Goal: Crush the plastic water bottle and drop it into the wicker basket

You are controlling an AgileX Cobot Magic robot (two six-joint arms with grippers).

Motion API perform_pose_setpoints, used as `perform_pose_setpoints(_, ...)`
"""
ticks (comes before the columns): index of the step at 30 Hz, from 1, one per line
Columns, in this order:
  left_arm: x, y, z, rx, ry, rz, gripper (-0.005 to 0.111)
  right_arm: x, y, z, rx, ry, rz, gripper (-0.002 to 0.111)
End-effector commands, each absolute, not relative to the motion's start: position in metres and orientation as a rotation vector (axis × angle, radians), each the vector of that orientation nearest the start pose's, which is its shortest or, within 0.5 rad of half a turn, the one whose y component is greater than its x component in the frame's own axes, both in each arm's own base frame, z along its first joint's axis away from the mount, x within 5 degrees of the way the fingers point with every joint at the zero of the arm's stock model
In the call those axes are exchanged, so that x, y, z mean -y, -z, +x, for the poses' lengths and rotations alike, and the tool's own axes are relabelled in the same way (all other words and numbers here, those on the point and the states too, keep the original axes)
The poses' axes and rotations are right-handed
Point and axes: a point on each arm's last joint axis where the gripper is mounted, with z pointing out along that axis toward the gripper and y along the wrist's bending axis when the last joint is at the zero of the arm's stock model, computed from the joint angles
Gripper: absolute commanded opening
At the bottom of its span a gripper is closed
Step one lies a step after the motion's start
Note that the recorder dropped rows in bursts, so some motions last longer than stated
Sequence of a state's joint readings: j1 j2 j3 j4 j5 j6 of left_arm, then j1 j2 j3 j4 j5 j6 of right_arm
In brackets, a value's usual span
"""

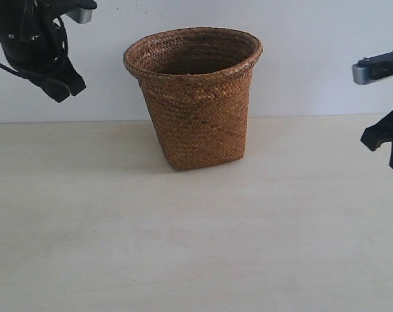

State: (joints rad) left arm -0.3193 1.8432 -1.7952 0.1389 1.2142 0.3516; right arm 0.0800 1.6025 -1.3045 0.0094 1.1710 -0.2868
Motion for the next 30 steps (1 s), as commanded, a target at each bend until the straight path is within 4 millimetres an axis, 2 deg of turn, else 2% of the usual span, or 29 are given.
perform_pose_setpoints(1, 0.105, -0.338, 0.355, -2.656, -0.156, 0.748, 0.004, -0.016, -0.305, 0.289, -2.837, 0.026, -0.455, 0.0)
perform_pose_setpoints(4, 0.094, -0.337, 0.318, -2.676, -0.14, 0.736, 0.004, -0.013, -0.316, 0.261, -2.624, 0.072, -0.426, 0.0)
perform_pose_setpoints(5, 0.092, -0.338, 0.311, -2.651, -0.131, 0.725, 0.004, -0.013, -0.319, 0.255, -2.582, 0.078, -0.419, 0.0)
perform_pose_setpoints(8, 0.084, -0.345, 0.276, -2.509, -0.063, 0.681, 0.004, -0.011, -0.33, 0.222, -2.412, 0.098, -0.391, 0.0)
perform_pose_setpoints(11, 0.076, -0.344, 0.244, -2.385, -0.006, 0.64, 0.004, -0.012, -0.333, 0.197, -2.24, 0.085, -0.347, 0.0)
perform_pose_setpoints(15, 0.07, -0.336, 0.213, -2.288, 0.066, 0.585, 0.004, -0.012, -0.326, 0.175, -2.102, 0.063, -0.299, 0.0)
perform_pose_setpoints(18, 0.061, -0.335, 0.183, -2.153, 0.113, 0.492, 0.004, -0.01, -0.322, 0.151, -2.002, 0.07, -0.279, 0.0)
perform_pose_setpoints(21, 0.05, -0.335, 0.15, -2.038, 0.142, 0.43, 0.004, -0.011, -0.321, 0.121, -1.907, 0.002, -0.216, 0.0)
perform_pose_setpoints(26, 0.038, -0.337, 0.113, -1.868, 0.178, 0.364, 0.004, -0.009, -0.312, 0.095, -1.759, -0.002, -0.175, 0.0)
perform_pose_setpoints(30, 0.029, -0.328, 0.086, -1.746, 0.21, 0.314, 0.004, -0.009, -0.298, 0.076, -1.673, -0.042, -0.128, 0.0)
